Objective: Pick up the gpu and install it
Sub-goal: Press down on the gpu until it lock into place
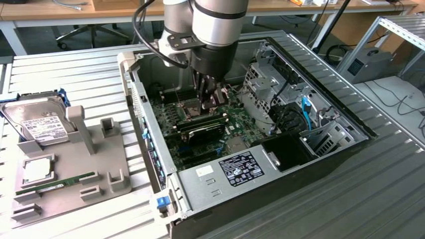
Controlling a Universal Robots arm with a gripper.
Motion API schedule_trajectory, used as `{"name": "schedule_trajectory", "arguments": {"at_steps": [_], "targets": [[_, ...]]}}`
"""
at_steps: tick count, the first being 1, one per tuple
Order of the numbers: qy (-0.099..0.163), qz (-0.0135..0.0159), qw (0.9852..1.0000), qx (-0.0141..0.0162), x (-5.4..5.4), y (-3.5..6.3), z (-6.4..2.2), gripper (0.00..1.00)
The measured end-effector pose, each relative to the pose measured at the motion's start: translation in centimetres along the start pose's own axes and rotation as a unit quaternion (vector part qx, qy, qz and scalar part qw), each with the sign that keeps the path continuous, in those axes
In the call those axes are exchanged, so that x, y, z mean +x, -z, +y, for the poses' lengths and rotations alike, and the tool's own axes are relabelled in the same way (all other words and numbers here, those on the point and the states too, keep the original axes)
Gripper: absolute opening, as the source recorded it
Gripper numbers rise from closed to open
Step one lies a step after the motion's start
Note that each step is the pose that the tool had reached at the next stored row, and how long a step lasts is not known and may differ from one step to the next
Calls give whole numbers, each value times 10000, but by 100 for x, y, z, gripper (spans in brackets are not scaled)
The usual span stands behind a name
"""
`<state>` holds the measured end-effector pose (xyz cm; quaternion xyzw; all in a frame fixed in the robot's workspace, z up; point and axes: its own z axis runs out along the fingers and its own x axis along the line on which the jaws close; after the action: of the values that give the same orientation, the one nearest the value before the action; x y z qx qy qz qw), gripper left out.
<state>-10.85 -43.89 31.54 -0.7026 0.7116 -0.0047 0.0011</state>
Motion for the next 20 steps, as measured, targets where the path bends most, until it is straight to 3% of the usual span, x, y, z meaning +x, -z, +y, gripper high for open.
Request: {"name": "schedule_trajectory", "arguments": {"at_steps": [7,20], "targets": [[0,-1,10000,1,10,-30,31,11],[0,-1,10000,0,14,-253,47,11]]}}
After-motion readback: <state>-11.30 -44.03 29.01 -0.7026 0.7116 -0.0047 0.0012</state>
